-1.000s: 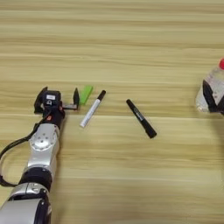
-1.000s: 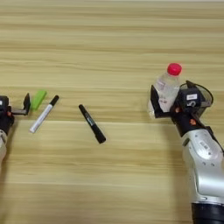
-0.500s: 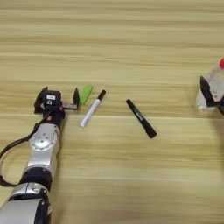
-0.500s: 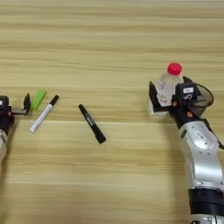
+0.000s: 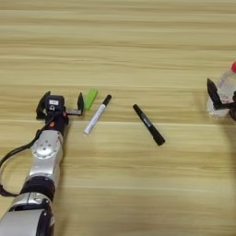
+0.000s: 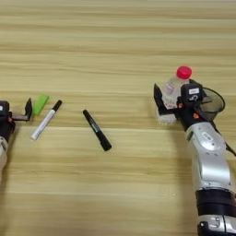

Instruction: Move the objects on the table

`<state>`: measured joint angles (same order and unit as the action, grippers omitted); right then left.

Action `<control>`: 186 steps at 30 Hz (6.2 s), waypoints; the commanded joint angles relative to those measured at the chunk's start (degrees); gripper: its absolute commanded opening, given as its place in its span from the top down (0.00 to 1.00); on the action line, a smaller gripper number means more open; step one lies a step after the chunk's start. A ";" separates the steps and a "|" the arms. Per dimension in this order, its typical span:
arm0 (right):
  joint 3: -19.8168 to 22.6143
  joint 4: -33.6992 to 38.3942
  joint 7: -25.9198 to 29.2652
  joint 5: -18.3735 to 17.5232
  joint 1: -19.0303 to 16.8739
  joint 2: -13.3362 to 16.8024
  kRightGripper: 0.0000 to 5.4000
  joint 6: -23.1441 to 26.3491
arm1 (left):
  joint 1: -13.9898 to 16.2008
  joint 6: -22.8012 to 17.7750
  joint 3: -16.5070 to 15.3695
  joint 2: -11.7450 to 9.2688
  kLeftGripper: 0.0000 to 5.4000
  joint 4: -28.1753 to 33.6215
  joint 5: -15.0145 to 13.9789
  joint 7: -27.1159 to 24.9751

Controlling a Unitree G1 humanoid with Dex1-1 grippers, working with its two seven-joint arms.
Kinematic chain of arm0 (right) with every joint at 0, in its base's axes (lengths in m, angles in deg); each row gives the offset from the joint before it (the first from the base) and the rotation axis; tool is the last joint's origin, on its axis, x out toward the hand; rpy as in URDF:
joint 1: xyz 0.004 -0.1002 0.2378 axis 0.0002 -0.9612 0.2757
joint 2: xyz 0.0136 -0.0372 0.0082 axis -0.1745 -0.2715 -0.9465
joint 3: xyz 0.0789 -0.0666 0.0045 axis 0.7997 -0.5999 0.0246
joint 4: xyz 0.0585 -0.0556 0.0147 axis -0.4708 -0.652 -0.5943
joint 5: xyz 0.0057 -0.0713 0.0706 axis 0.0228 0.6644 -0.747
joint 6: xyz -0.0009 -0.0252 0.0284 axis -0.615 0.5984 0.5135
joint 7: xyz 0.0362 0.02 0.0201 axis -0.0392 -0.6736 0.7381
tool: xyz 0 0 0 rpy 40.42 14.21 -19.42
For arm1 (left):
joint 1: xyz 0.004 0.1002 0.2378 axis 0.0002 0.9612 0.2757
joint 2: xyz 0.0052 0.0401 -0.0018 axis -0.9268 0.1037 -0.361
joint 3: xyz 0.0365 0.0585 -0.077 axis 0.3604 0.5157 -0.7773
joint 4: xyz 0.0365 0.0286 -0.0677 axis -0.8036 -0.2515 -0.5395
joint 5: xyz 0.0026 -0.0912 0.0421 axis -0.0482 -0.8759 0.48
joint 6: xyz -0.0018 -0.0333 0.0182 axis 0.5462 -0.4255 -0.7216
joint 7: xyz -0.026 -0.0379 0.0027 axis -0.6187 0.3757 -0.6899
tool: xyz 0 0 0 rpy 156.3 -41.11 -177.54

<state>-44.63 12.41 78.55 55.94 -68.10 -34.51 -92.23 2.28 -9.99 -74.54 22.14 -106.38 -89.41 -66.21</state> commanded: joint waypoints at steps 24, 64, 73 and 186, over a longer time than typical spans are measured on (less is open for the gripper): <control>-7.48 14.74 1.69 -1.13 -3.51 -4.67 0.44 6.79 | 0.02 -0.38 0.17 -0.13 0.00 0.61 0.13 -0.04; -11.87 11.63 2.10 1.38 -5.19 -6.66 0.00 5.55 | -0.08 -0.64 0.06 0.12 0.00 0.75 -0.03 0.03; -11.39 13.97 2.28 0.94 -11.59 -5.97 0.00 6.22 | 0.00 -0.62 0.21 0.43 0.00 1.00 0.12 0.29; 2.82 43.52 0.07 -7.34 -16.90 -1.36 0.81 14.88 | -0.49 -0.14 -0.09 0.07 0.00 0.11 -0.06 -0.10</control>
<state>-43.70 57.11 79.50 49.29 -84.96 -36.43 -78.04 2.34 -9.92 -74.61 22.57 -105.80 -89.44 -66.10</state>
